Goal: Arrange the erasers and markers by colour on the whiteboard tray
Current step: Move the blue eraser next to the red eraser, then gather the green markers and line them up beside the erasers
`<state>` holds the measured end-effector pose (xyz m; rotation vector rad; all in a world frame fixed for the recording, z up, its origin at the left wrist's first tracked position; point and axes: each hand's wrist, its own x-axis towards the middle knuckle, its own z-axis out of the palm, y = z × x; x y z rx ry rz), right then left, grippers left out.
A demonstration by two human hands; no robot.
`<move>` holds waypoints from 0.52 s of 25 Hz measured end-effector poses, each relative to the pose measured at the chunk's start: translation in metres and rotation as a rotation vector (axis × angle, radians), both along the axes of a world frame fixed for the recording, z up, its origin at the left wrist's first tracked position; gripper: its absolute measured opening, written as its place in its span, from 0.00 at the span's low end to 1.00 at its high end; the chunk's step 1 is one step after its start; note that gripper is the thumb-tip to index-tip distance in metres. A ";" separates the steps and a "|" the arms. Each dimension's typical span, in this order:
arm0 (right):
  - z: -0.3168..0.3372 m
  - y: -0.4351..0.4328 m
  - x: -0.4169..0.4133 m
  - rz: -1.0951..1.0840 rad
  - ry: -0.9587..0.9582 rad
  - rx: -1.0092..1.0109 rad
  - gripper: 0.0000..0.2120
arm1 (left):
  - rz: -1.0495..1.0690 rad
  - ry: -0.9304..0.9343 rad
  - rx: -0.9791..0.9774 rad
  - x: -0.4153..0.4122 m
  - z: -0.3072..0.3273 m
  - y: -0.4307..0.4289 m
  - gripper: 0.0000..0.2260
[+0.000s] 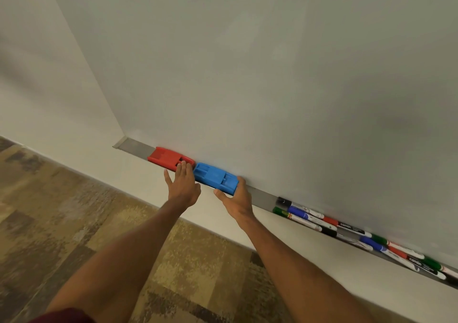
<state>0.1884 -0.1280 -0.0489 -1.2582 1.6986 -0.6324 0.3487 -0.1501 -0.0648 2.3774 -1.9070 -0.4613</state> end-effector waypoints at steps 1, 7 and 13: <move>0.000 -0.001 0.001 0.010 -0.002 0.012 0.41 | -0.004 -0.010 0.011 0.000 0.000 0.000 0.29; 0.000 -0.005 0.004 0.037 -0.008 0.069 0.38 | -0.022 -0.048 0.036 0.000 -0.001 0.000 0.30; 0.004 -0.006 -0.008 0.078 0.026 0.074 0.35 | 0.010 -0.019 -0.003 -0.009 0.001 0.001 0.32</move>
